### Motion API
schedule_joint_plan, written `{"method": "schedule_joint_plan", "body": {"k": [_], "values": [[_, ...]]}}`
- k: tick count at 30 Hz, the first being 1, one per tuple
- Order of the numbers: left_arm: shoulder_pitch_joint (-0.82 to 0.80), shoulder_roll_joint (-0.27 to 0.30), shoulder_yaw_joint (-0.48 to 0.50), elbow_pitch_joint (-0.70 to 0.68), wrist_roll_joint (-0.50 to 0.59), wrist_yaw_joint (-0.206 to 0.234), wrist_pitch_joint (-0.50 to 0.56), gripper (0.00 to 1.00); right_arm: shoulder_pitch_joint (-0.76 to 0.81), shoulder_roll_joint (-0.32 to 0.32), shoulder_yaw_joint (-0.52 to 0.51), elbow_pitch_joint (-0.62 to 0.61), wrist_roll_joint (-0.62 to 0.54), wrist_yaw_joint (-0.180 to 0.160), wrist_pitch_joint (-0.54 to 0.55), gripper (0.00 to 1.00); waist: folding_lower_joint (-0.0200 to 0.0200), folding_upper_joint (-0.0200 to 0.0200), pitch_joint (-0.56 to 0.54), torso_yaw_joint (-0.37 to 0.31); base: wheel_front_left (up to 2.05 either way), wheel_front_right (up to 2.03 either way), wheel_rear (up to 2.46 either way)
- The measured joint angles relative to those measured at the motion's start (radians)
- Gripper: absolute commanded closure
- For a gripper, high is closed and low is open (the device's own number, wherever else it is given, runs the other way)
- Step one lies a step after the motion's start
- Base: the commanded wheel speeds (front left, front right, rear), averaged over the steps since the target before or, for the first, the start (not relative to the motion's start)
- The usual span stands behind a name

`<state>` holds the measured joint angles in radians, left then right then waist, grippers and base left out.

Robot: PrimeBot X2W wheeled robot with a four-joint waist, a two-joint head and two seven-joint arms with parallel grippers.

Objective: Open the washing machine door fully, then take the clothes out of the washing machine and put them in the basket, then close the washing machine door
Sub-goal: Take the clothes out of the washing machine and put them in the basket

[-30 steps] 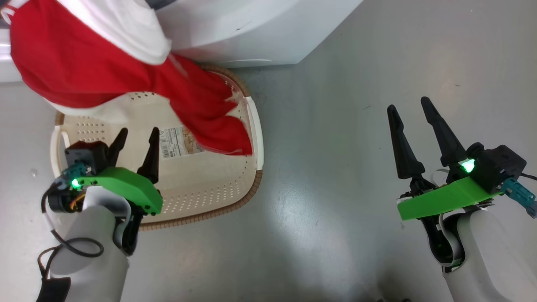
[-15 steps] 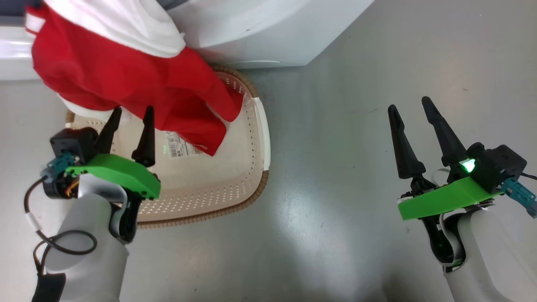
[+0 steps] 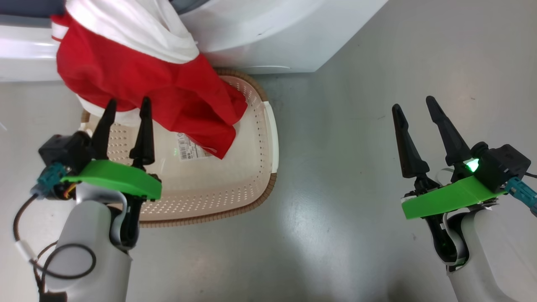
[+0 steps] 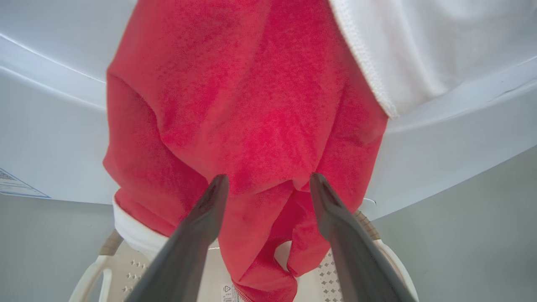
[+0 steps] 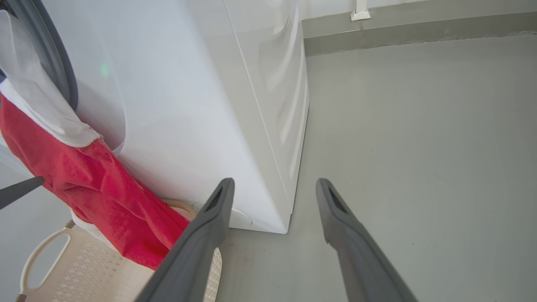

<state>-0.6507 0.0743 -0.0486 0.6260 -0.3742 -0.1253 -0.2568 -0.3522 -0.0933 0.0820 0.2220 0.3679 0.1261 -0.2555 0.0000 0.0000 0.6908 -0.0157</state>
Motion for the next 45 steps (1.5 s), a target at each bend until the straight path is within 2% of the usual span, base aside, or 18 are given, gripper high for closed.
{"method": "schedule_joint_plan", "body": {"k": [11,23,36,45], "values": [[0.120,-0.027,0.091,-0.238,0.078,0.000,0.000,0.00,0.000,-0.011,-0.002,0.002,0.000,0.000,0.000,0.00,0.0000,0.0000,-0.019,0.020,0.00,0.00,0.00],[0.287,-0.040,0.132,-0.468,0.153,0.000,0.000,0.00,0.002,-0.017,-0.006,0.005,0.000,0.000,0.000,0.00,0.0000,0.0000,-0.044,0.034,0.00,0.00,0.00],[0.305,-0.040,0.115,-0.493,0.153,0.000,0.000,0.00,0.005,-0.021,-0.004,0.008,0.000,0.000,0.000,0.00,0.0000,0.0000,-0.047,0.035,0.00,0.00,0.00],[0.161,-0.033,0.099,-0.397,0.183,0.000,0.000,0.00,0.005,-0.021,-0.001,0.008,0.000,0.000,0.000,0.00,0.0000,0.0000,-0.040,0.037,0.00,0.00,0.00]]}}
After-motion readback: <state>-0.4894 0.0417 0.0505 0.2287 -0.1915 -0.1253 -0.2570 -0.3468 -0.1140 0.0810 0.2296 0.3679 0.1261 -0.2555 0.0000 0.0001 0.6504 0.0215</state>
